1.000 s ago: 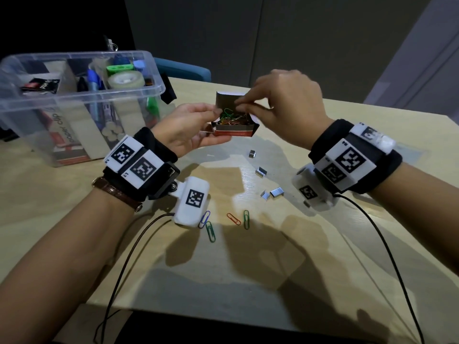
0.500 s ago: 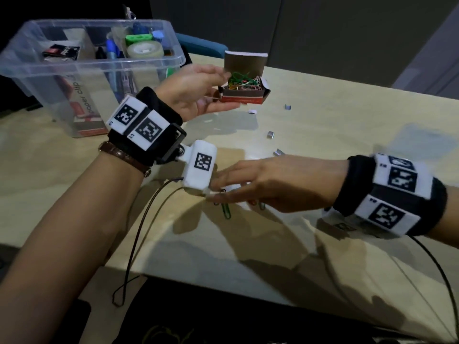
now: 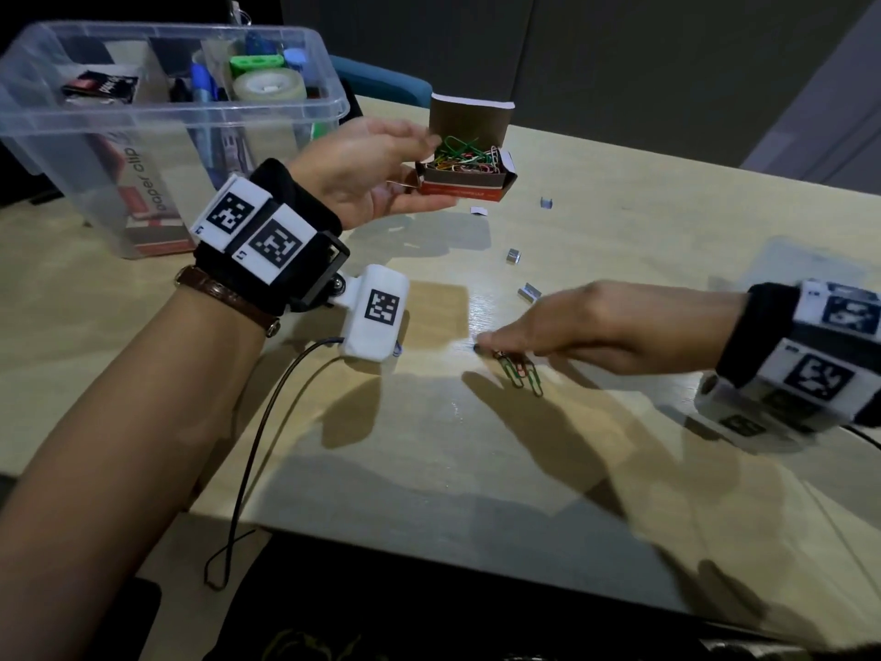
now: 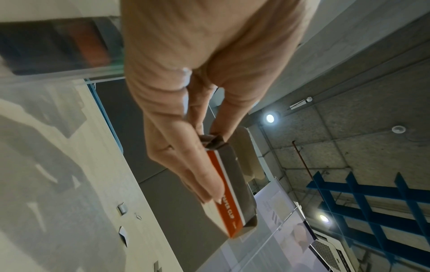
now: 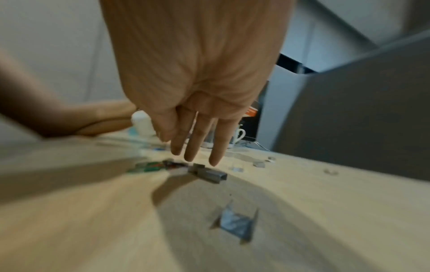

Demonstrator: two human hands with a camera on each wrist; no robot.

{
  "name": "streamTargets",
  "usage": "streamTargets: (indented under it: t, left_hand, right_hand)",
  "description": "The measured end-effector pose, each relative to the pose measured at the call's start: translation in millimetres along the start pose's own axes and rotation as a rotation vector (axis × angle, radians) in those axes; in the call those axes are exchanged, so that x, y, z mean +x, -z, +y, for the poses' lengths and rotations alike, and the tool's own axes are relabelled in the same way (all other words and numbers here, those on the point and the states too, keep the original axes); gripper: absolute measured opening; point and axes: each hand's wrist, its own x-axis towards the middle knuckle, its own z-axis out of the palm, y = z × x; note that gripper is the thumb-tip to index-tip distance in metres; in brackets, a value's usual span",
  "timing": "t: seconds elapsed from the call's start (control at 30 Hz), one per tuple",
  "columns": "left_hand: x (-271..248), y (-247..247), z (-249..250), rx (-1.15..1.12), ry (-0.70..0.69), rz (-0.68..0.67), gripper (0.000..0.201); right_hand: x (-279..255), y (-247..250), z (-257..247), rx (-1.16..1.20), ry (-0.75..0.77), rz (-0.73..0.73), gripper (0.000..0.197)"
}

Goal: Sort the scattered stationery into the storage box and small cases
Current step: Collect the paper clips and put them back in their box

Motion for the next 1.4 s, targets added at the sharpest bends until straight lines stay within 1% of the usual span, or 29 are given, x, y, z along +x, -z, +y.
streamTargets:
  t: [0.03,0.07,0.13,0.17,0.23,0.4,0.5,0.6,0.7,0.8,0.87,0.93,1.0,1.03,1.07,1.17,1.23,1.3,1.4]
  left_hand:
    - [1,0,-1,0.006,0.003,-0.004,0.008]
    - [1,-1,-2,0.014,0.005,-0.008,0.009]
    - [2,-1,-3,0.028,0.008,-0.014,0.010]
    - [3,-1,-4,0.031,0.011,-0.017,0.011]
    - [5,-1,-4,0.033,0.015,-0.027,0.011]
    - [6,0,-5,0.032,0.027,-0.029,0.011]
    - [6,0,-5,0.032,0.037,-0.035,0.014]
    - [5,1,-5,0.022,0.049,-0.043,0.013]
    - [6,1,-5,0.013,0.065,-0.043,0.016]
    - [7,1,-6,0.009,0.071,-0.048,0.017]
    - [8,1,-7,0.009,0.072,-0.056,0.018]
    - [8,0,-9,0.016,0.076,-0.065,0.017]
    - [9,-1,-11,0.016,0.073,-0.069,0.011]
    - [10,-1,-12,0.013,0.069,-0.068,0.009]
    - [11,-1,-13,0.010,0.063,-0.069,0.010]
    - [12,-2,-15,0.004,0.053,-0.082,0.011]
    - [11,-5,-16,-0.016,0.045,-0.070,0.015]
    - [9,-10,-17,-0.031,0.034,-0.061,0.019]
    - [7,-13,-17,-0.047,0.032,-0.057,0.021]
  right_hand:
    - [1,4,4,0.046,-0.041,0.039,0.050]
    - [3,7,7,0.089,-0.081,0.047,0.058]
    - [11,12,11,0.175,-0.136,-0.015,0.069]
    - [15,13,13,0.195,-0.141,-0.047,0.069]
    - [23,12,16,0.211,-0.136,-0.069,0.059]
    - [36,4,20,0.330,-0.120,-0.031,0.030]
    - [35,-1,19,0.335,-0.117,-0.019,0.017]
    - [29,-4,18,0.298,-0.139,0.007,0.013]
    - [21,-8,10,0.198,-0.108,0.032,0.005]
    - [16,-13,2,-0.047,-0.013,0.052,0.019]
    - [15,-14,0,-0.184,0.014,0.049,0.023]
    - [18,-13,-3,-0.230,0.011,0.039,0.019]
    - [25,-3,-8,-0.195,0.002,0.048,0.017]
    - [28,7,-10,-0.145,-0.015,0.087,0.017]
    - [31,20,-11,-0.095,-0.039,0.162,0.016]
    - [41,61,-7,-0.003,-0.143,0.517,0.009]
    - [51,75,-1,0.071,-0.249,0.675,0.006]
    - [63,76,5,0.129,-0.327,0.735,0.005]
    - [76,70,12,0.059,-0.408,0.736,0.003]
